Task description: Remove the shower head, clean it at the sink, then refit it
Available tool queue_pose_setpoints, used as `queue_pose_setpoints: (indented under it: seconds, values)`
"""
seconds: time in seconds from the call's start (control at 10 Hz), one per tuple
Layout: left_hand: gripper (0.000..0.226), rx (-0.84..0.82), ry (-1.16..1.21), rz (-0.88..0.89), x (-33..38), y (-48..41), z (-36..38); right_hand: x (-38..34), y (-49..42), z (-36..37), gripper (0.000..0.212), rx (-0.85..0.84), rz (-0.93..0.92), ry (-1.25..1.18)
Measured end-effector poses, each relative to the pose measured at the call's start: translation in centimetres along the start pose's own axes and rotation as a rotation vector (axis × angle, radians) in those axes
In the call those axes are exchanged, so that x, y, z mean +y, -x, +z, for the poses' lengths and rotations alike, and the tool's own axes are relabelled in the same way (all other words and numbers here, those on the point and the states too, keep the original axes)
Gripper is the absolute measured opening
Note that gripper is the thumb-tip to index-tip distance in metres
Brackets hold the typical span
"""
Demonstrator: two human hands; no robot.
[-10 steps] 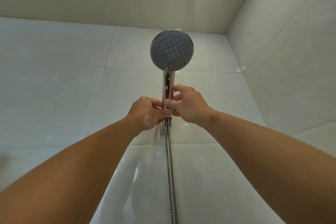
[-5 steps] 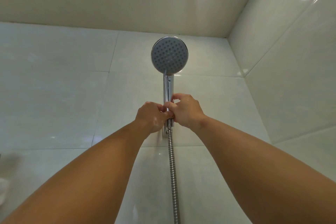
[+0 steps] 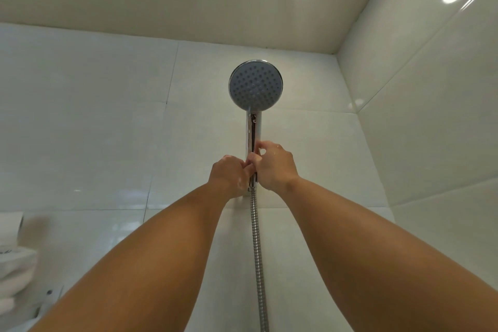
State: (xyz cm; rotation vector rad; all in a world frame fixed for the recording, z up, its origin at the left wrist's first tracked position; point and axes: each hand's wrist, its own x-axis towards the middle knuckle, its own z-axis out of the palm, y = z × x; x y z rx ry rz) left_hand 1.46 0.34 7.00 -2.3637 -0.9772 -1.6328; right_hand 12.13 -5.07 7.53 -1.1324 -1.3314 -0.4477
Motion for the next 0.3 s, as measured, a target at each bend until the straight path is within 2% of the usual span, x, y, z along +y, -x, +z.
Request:
queue_pose_setpoints:
  seconds: [0.2,0.3]
  values:
    - [0.045,-0.004,-0.022,0.049,-0.7,1.1,0.5,0.8,1.1,0.0,0.039,-0.066,0.045,0.068]
    - [0.04,-0.056,0.12,0.015,-1.0,1.7,-0.8,1.2,2.4,-1.4,0.052,-0.062,0.118,0.104]
